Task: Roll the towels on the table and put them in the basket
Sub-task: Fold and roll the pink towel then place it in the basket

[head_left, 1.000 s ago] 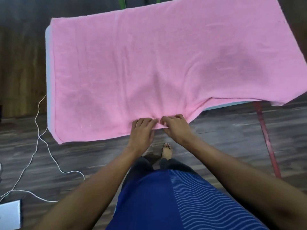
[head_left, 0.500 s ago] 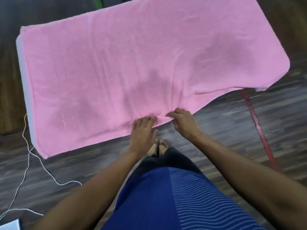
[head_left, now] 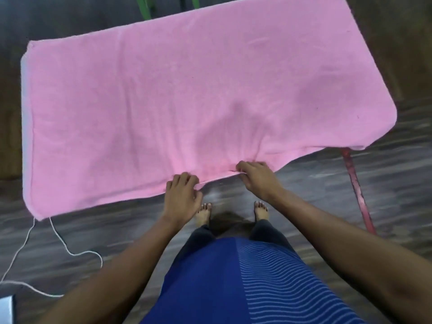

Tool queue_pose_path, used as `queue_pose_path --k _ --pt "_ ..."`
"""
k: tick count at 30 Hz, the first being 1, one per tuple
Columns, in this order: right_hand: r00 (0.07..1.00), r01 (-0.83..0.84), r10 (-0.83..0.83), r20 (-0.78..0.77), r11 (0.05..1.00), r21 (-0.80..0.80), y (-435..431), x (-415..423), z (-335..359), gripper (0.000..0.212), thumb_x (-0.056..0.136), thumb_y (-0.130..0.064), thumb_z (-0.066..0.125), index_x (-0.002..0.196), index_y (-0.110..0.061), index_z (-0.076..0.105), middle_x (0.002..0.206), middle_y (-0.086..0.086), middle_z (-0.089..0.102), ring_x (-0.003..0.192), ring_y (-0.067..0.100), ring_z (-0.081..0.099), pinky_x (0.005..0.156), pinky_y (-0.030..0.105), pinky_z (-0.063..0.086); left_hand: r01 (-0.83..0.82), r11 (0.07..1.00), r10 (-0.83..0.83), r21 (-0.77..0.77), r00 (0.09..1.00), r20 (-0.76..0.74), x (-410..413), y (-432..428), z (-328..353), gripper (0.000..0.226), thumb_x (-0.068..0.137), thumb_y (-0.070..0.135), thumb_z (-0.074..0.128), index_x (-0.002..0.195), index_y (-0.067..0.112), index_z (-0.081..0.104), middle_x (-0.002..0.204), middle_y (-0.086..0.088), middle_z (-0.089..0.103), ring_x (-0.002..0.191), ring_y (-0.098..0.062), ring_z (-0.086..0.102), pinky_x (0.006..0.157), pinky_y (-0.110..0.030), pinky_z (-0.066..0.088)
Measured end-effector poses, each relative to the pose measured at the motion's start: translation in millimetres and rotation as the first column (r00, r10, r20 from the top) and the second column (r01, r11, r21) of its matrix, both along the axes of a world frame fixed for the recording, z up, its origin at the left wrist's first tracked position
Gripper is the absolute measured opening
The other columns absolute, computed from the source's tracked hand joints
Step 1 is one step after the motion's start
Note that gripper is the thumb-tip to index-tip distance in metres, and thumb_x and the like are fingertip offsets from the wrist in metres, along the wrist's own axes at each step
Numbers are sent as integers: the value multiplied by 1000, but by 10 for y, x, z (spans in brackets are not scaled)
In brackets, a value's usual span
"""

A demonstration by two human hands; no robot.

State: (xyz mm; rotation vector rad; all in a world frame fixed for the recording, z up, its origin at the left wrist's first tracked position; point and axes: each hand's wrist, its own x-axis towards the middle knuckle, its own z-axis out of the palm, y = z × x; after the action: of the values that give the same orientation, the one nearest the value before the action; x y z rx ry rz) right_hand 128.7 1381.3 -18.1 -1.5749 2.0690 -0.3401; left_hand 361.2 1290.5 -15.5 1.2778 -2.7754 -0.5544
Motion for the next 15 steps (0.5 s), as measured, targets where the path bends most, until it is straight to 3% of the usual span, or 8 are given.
queue_pose_path --k 2,4,8,12,15 --pt "996 -51 52 70 999 -7 29 -55 40 22 92 -20 52 113 -17 60 108 9 68 95 34 62 79 41 48 26 1000 -25 -7 999 43 -189 137 -8 44 73 28 58 115 17 55 113 -6 56 102 -28 49 82 -41 43" --pt "986 -134 136 101 990 -33 57 -98 82 25 94 -21 51 117 -18 61 110 7 67 97 32 61 79 40 49 49 998 -48 -30 998 32 -438 279 -15 50 74 25 68 121 18 54 117 -5 57 106 -26 49 86 -40 41" --pt "979 -172 177 97 983 -60 90 -316 105 23 96 -24 54 115 -14 62 108 7 65 97 29 60 79 38 47 -74 995 72 -68 997 -39 -886 419 1 20 83 11 61 102 14 65 94 -3 66 85 -29 60 79 -39 37" --pt "978 -204 203 54 979 10 160 -623 37 21 92 -19 59 111 -13 62 109 7 61 98 31 57 79 38 41 -140 989 131 -55 981 -145 -1063 553 88 20 86 8 53 102 7 65 92 -7 65 83 -29 59 77 -40 41" --pt "981 -183 182 68 983 18 212 -780 17 21 92 -18 56 112 -13 62 109 8 59 98 32 56 79 40 43 -170 984 161 -60 978 -133 -1083 617 120 20 86 9 52 101 6 66 92 -8 66 82 -31 58 75 -41 43"
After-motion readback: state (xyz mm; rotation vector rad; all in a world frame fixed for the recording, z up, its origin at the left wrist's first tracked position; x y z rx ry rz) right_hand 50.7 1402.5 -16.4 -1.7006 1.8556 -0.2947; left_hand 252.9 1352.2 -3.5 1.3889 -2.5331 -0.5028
